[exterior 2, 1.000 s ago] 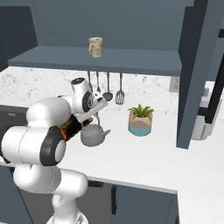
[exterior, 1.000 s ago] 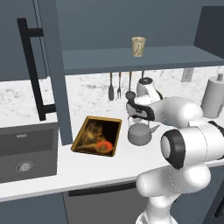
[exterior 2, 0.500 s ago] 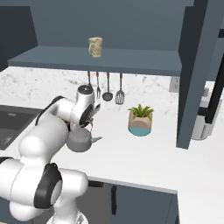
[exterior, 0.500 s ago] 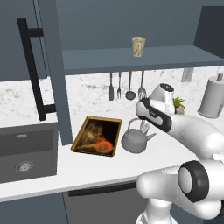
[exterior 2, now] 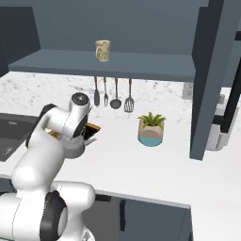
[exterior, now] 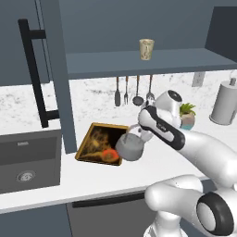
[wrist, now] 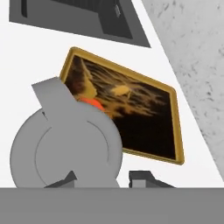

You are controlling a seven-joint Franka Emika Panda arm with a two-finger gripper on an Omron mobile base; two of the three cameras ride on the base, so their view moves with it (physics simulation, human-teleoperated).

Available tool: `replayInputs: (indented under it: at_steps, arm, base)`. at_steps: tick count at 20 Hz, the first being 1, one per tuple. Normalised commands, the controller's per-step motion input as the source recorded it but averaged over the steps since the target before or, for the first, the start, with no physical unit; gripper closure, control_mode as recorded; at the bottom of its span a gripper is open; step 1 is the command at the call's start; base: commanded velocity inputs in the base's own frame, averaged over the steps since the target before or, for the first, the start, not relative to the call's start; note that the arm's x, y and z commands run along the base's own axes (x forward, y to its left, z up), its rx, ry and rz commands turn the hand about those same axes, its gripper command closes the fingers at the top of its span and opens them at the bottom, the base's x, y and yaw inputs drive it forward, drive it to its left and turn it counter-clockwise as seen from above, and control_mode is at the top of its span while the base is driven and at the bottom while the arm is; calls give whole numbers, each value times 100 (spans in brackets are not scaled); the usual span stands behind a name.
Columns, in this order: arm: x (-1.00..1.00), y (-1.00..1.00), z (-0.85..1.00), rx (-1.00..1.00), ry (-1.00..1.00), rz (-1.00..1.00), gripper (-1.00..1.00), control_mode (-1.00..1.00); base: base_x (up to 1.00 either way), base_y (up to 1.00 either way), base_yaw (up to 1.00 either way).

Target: Pick the kettle from the counter and place it on the tray. Then pick the mug from the cabinet and place it on the tray. Then close the cabinet doors.

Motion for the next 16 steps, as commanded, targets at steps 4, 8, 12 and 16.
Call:
replayInputs:
  at_steps: [4,8,12,16]
  arm:
    - [28,71,6,-9,0,5,100,-100]
    - [51,54,4,-6,-5,0,100,-100]
    - [55,25,7,-3,-13,0,100,-100]
    - [47,9,0,-7,-17,1,100,-100]
  base:
    - [0,0,0]
    - [0,0,0]
    - [0,0,0]
    - [0,0,0]
